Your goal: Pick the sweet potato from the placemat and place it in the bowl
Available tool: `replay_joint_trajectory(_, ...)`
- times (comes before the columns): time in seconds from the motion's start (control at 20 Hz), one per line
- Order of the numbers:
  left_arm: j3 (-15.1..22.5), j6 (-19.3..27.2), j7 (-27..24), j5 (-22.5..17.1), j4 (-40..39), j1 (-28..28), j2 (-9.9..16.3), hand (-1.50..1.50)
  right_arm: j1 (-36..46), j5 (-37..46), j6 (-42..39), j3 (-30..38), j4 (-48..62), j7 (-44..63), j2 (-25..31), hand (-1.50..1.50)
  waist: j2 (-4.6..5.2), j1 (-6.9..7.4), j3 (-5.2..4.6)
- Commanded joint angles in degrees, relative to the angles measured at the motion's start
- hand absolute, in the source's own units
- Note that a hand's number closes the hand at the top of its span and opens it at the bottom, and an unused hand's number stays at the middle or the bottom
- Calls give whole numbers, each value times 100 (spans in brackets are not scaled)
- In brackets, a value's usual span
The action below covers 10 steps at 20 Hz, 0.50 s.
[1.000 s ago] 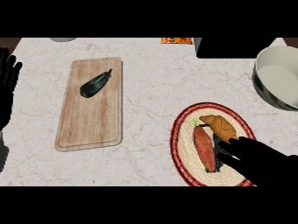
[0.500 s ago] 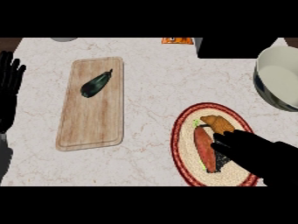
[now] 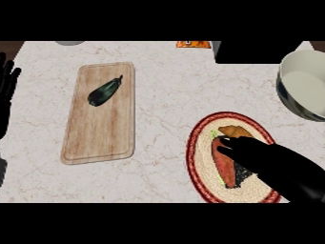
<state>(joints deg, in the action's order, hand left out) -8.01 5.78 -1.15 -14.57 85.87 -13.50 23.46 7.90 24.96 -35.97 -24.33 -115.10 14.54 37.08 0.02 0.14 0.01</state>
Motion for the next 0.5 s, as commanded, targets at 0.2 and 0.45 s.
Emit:
replay_joint_trajectory(0.2,-13,-15,-326,373,-393,-151,-261,0,-510,1048,386,-48,635,-903,-323,-150,-3,-38,-1)
replay_joint_trajectory(0.45,-116,63,410,347,110,-323,-143,0,-133,1400,641,65,1545,-1623,-689,-150,-3,-8,1)
